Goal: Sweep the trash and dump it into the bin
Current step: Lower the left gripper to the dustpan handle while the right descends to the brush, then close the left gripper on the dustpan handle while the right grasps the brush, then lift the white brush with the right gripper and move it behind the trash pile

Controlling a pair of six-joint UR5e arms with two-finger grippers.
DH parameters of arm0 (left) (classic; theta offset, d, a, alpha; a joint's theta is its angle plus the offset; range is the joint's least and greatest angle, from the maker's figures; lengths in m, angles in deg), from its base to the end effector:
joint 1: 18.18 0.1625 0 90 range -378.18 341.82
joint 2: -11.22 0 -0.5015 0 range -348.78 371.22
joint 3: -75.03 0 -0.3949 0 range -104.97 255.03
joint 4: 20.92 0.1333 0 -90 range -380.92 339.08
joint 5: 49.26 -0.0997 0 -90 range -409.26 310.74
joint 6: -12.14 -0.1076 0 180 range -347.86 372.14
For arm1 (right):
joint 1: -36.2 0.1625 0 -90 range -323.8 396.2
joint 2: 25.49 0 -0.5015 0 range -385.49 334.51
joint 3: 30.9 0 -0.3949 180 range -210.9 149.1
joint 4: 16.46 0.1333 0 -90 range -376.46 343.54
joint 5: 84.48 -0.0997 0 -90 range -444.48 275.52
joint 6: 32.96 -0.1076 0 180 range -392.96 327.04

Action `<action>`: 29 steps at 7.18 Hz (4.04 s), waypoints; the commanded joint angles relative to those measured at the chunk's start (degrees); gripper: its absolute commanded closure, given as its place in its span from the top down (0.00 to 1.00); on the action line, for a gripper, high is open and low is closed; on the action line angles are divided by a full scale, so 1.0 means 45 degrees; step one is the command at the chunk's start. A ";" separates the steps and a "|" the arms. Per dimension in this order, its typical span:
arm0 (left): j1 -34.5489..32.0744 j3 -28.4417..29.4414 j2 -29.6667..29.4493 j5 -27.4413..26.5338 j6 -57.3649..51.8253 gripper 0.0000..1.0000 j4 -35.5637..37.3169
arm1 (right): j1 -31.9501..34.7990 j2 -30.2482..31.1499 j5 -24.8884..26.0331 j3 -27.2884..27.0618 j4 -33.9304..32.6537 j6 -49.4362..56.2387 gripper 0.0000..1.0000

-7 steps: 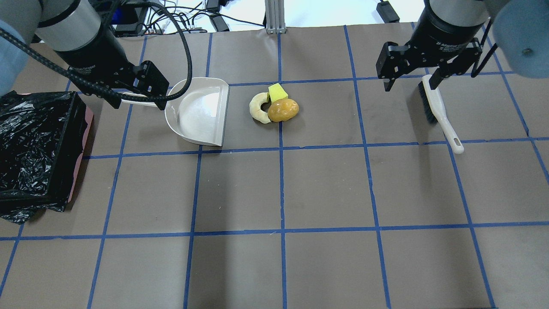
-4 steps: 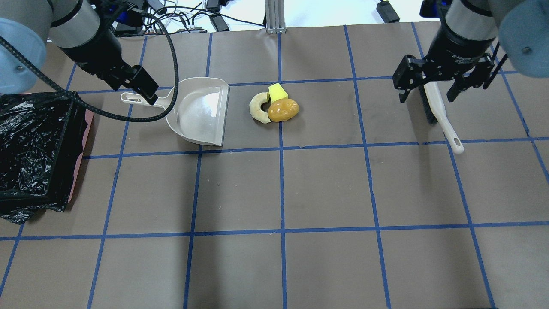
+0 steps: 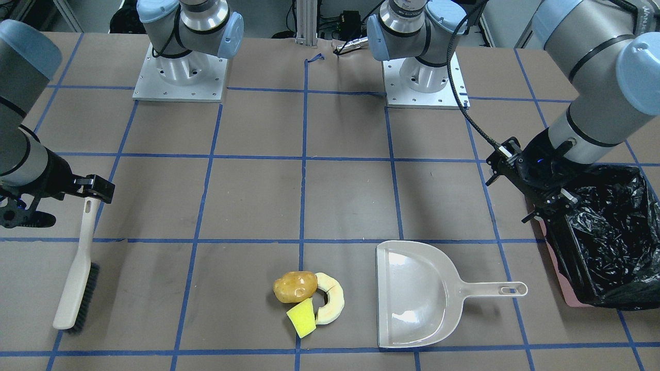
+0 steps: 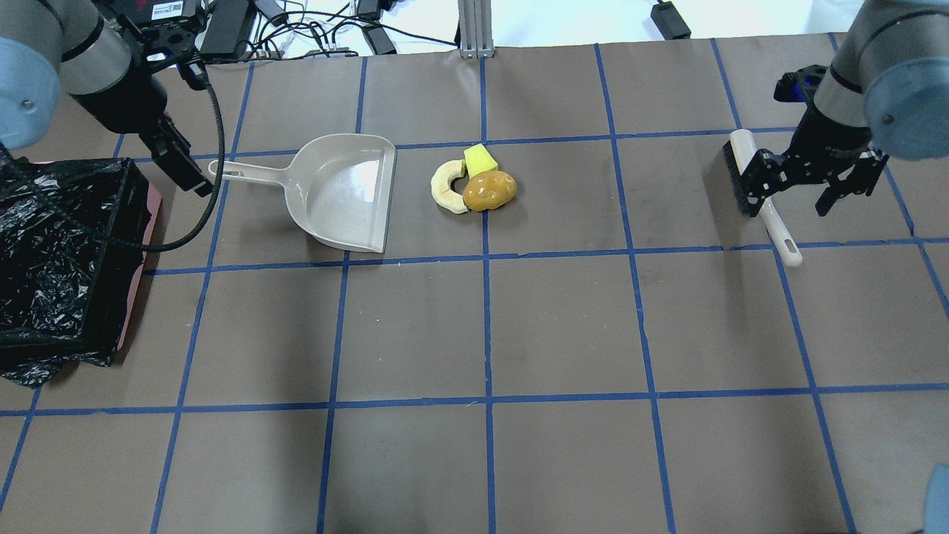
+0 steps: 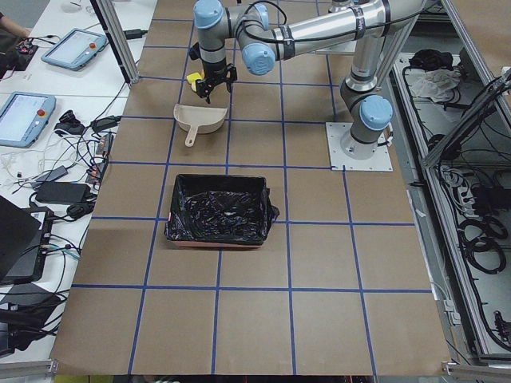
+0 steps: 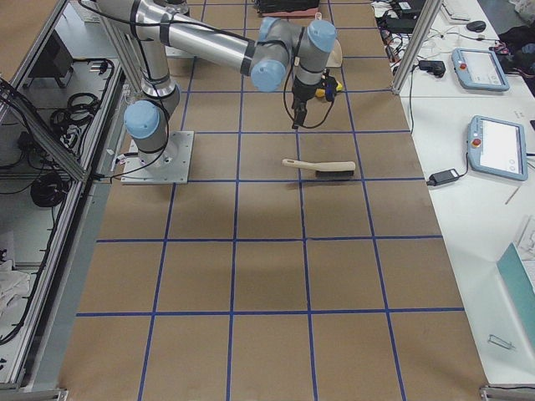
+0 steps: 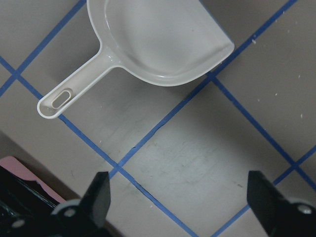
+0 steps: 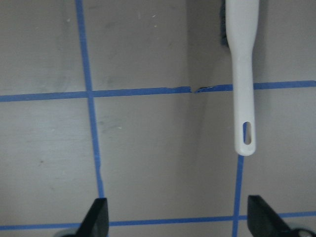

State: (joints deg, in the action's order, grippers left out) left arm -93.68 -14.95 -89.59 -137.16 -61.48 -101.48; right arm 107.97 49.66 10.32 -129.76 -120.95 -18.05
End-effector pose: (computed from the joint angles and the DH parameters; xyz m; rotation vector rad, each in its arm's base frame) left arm 0.0121 -0.5950 0.4713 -1.5282 -2.6958 0.0133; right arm -0.0607 -0.5815 0.3666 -0.0792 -3.0941 -0.2762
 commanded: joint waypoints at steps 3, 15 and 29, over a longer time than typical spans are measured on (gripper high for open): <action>0.0333 0.0287 -0.2221 0.0431 -0.3694 0.92 0.2194 | -0.0266 -0.1267 0.0398 -0.0553 -0.1761 0.0692 0.97; -0.0527 0.1089 -0.4627 0.0590 -0.4480 1.00 0.3310 | -0.0403 -0.1094 0.0886 -0.0729 -0.1546 0.1142 0.04; -0.0800 0.0720 -0.5451 0.0630 -0.5203 0.70 0.4190 | 0.6645 -0.2206 0.1745 0.2611 0.1931 -0.6648 0.03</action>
State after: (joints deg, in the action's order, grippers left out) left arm -97.07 -11.04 -115.07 -134.08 -84.70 -82.59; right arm 136.43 40.29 18.42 -118.31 -112.25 -45.51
